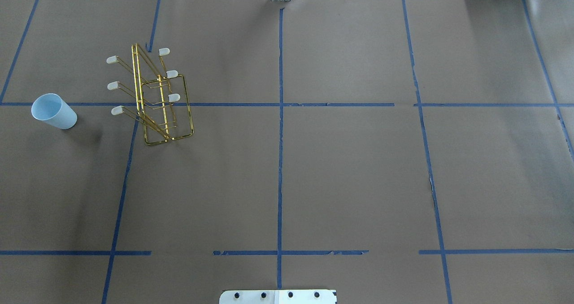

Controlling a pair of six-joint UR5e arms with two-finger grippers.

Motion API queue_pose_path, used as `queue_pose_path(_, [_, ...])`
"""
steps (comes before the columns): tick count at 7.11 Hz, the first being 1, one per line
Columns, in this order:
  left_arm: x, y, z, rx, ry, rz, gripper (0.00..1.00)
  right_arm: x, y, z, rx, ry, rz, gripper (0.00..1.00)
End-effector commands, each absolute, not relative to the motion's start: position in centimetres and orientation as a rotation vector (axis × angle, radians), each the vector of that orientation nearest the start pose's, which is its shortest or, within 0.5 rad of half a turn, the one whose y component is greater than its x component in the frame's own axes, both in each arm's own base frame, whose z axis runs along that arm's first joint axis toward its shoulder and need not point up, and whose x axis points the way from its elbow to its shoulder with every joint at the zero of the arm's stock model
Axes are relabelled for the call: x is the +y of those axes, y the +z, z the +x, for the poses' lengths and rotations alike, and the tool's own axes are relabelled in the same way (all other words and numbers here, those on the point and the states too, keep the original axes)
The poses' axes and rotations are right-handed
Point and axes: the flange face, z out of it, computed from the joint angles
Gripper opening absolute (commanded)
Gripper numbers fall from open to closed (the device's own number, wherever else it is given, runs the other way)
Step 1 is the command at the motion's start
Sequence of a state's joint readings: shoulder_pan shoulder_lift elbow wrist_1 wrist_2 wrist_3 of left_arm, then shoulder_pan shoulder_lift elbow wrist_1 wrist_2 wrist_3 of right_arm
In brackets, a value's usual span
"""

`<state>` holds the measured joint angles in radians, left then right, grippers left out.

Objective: Hang cup on cup holder

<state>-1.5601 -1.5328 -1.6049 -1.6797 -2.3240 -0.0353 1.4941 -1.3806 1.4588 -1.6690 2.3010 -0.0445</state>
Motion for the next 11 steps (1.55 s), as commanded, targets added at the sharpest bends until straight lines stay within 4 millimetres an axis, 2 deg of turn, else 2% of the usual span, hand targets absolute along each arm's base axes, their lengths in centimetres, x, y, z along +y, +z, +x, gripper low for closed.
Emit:
queue_pose_path(1, [-48.6,64.6,-6.0,0.756,0.019,0.091,1.00,-57.3,62.5,2.3,-0.730,-0.108,-0.031,1.00])
queue_pose_path(9, [-48.3,64.9,-6.1,0.756,0.007,0.083,1.00,-57.3,62.5,2.3,-0.730,-0.108,-0.031,1.00])
queue_pose_path(11, [-49.2,62.3,-6.1,0.767,0.019,0.124,1.00,-57.3,62.5,2.3,-0.730,-0.108,-0.031,1.00])
